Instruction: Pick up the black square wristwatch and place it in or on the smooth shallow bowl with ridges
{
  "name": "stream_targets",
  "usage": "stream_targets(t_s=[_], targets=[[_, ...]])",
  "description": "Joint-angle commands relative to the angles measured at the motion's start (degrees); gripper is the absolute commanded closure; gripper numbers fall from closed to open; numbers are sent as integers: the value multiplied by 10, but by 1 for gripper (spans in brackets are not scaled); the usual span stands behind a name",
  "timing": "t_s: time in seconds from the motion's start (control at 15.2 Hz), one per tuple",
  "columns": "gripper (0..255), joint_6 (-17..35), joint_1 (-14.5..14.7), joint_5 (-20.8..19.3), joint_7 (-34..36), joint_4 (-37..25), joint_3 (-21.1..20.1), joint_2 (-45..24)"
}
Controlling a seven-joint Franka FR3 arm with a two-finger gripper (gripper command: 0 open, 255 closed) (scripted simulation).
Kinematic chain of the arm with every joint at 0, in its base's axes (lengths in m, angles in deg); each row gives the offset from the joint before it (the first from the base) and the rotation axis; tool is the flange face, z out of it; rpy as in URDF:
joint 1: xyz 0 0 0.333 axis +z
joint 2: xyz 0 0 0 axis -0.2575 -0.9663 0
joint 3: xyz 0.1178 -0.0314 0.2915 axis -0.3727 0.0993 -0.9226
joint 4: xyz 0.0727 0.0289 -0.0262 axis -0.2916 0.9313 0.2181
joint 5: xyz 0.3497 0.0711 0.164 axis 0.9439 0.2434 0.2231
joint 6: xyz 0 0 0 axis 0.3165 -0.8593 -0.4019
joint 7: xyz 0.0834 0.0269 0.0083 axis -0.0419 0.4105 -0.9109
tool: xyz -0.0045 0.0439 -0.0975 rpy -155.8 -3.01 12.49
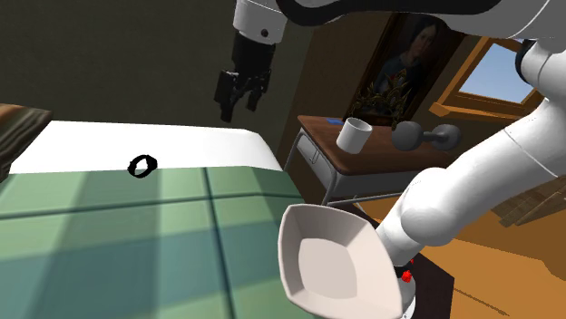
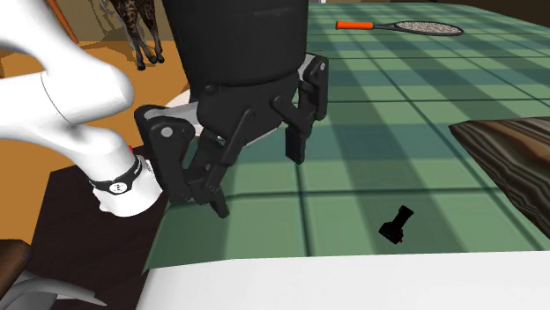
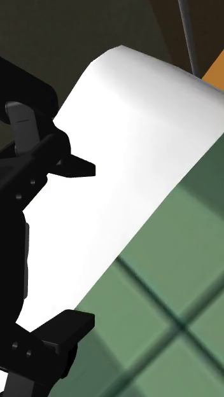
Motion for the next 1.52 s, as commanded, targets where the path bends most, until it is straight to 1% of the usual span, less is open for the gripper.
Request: stream_targets(t_s=[0.0, 0.26, 0.46, 0.66, 0.92, 0.99, 1.45], targets=[[0, 10, 2, -11, 24, -24, -20, -40], [0, 21, 11, -48, 78, -87, -56, -129], [0, 22, 27, -85, 121, -142, -76, -201], [0, 16, 52, -125, 161, -205, -88, -277], [0, -6, 100, -177, 205, -305, -89, -380], [0, -6, 101, -177, 205, -307, -88, -381], [0, 47, 100, -186, 211, -263, -84, -392]])
